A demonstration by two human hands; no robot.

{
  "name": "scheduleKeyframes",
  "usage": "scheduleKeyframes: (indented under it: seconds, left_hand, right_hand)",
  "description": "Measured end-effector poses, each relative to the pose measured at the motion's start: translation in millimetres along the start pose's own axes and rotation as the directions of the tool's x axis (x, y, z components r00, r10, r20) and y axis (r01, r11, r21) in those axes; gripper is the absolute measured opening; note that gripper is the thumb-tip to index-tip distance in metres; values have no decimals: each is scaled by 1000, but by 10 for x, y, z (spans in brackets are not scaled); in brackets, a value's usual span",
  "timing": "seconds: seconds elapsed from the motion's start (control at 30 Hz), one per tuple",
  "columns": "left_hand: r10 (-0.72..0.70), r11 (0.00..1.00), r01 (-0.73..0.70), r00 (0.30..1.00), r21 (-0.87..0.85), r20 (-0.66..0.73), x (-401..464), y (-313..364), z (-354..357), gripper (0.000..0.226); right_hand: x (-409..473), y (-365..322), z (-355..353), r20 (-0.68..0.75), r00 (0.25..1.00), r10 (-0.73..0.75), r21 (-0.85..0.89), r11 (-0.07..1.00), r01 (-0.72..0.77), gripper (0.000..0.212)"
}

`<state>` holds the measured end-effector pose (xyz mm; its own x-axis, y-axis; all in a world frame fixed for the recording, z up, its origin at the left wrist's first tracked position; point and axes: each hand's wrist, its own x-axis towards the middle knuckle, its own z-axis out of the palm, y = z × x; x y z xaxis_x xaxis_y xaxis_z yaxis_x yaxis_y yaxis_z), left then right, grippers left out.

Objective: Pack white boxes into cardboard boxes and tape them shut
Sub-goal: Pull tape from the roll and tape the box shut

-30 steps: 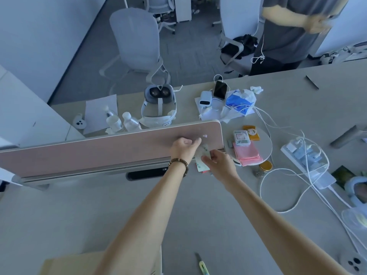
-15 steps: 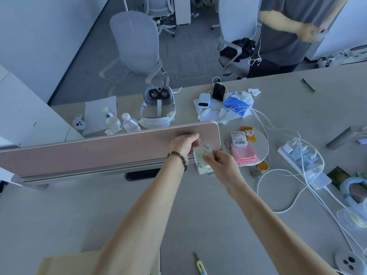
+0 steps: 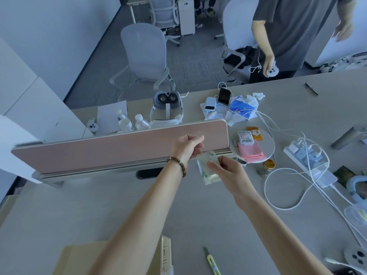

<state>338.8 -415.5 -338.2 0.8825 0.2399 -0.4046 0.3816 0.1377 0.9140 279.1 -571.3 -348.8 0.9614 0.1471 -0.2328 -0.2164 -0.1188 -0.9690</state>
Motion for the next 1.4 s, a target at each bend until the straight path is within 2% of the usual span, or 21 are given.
scheduleKeyframes:
  seconds: [0.1,0.2,0.3,0.43,0.57,0.67,0.8,0.97,1.13,1.23,1.4]
  left_hand:
    - [17,1000,-18,999,3,34,-257,-21,-281,16]
    - [41,999,-43,997,32,71,-542,-95,-628,16]
    - [59,993,-67,995,102,83,-866,-192,-1097,15]
    - [81,987,-92,993,132,82,-1329,-359,-1826,15]
    - [39,990,-42,999,134,26,-1736,-587,-2560,26]
    - [-9,988,10,1000,153,-7,-1976,-798,-3065,18]
    - [-30,987,44,995,154,-91,-2296,-1110,-3553,15]
    - [-58,987,83,983,141,-173,-2578,-1534,-3962,18]
    - [-65,964,137,952,229,-298,-2649,-1904,-4256,21]
    - [-79,935,193,931,296,-357,-2622,-2030,-4404,22]
    - [-122,915,252,917,315,-380,-2556,-2143,-4602,24]
  right_hand:
    - [-257,-28,113,66,998,-10,-8,1000,11,37]
    - [-516,-52,276,58,998,-2,-42,999,4,31]
    - [-793,-75,533,13,1000,-12,-100,995,13,38]
    - [-1177,-67,986,75,997,-28,-82,996,34,44]
    - [-1479,-29,1508,183,983,0,-109,994,21,34]
    - [-1658,60,1947,236,971,42,-205,979,8,30]
    - [-1862,241,2435,270,962,43,-371,927,63,27]
    - [-2061,459,2871,340,937,80,-546,828,127,29]
    - [-2181,593,3252,447,888,107,-637,735,232,28]
    - [-2190,674,3442,488,863,135,-638,729,247,32]
    - [-2139,830,3579,451,881,142,-662,716,223,47]
